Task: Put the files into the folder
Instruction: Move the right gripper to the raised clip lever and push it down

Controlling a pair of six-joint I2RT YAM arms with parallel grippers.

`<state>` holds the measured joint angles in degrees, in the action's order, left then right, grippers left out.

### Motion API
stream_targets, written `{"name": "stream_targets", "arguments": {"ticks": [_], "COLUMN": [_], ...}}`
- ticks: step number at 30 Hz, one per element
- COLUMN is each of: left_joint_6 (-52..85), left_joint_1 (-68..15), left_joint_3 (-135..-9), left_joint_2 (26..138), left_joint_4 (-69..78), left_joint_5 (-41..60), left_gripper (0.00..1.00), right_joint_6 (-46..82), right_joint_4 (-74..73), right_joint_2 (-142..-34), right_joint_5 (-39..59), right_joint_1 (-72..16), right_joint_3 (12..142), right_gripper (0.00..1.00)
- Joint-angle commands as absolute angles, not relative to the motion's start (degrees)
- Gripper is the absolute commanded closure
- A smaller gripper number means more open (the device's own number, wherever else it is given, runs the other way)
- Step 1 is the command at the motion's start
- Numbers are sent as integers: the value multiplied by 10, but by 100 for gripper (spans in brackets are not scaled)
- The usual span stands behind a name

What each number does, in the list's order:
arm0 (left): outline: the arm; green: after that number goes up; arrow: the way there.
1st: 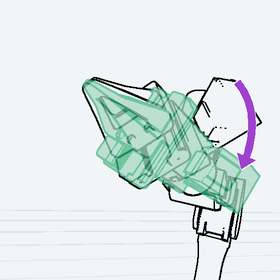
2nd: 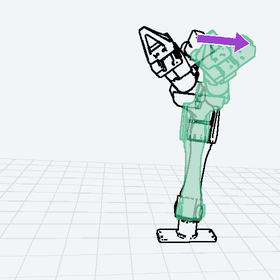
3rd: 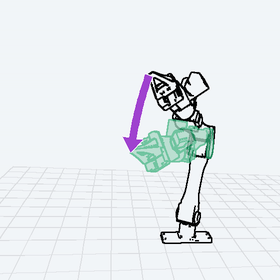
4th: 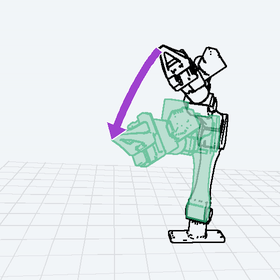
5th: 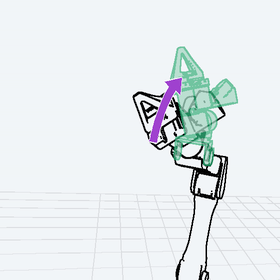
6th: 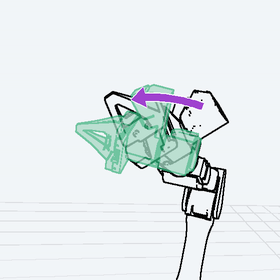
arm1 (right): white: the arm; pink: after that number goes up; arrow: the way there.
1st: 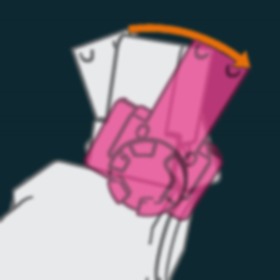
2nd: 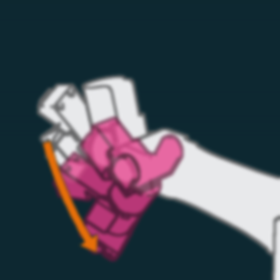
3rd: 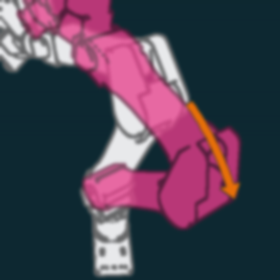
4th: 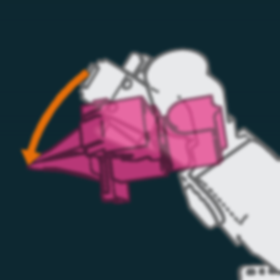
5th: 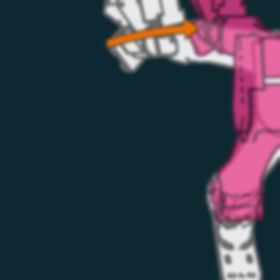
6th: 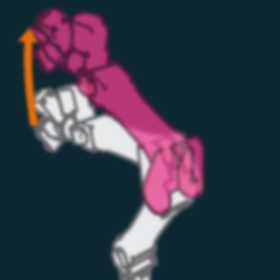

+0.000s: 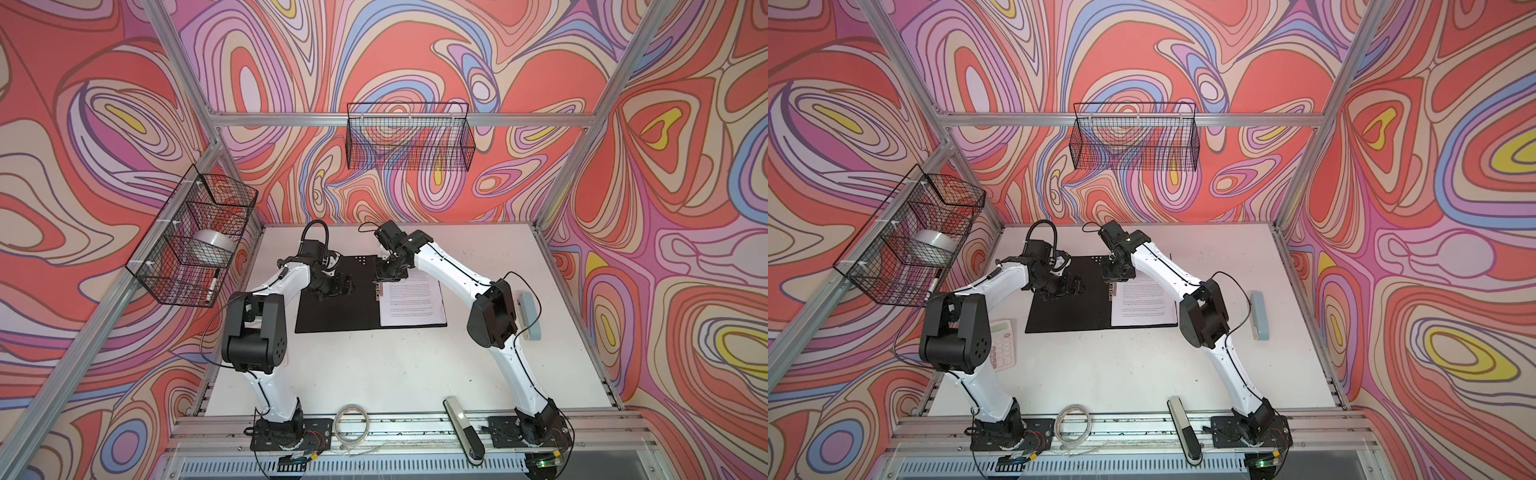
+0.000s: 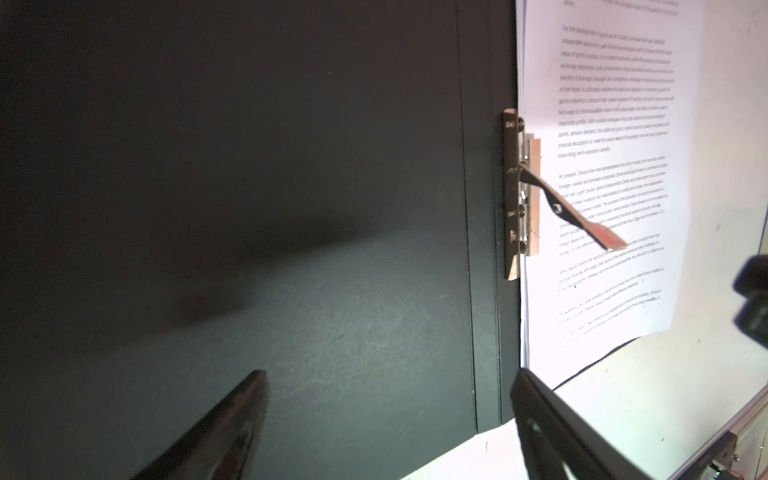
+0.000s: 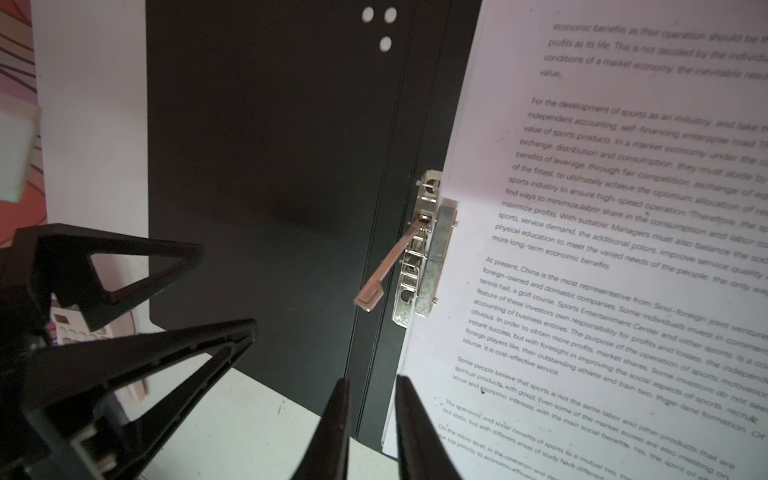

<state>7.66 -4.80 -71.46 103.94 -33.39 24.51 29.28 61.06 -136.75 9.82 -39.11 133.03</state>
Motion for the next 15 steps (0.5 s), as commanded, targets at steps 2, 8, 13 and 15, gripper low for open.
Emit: {"name": "stream_targets", "arguments": {"ticks": [2, 8, 13, 15], "left_joint_6": [54, 61, 56, 54], "left_joint_1": [-42, -42, -42, -42], "left_joint_3": [-717, -717, -715, -715], "left_joint_2": [1051, 1053, 1057, 1060], "left_joint_4": [-361, -359, -362, -364], "left_joint_5": [252, 261, 267, 270], "left_gripper": [9, 9, 9, 9], "right_joint_6": [296, 305, 306, 306], "right_joint_4": [616, 599, 596, 595], "right_joint_2": [-1379, -1400, -1422, -1431], "right_joint_5": [87, 93, 96, 97], "right_joint_1": [-395, -396, -396, -396], "right_joint_3": [1345, 1366, 1386, 1392], "right_gripper": [79, 77, 77, 77]}}
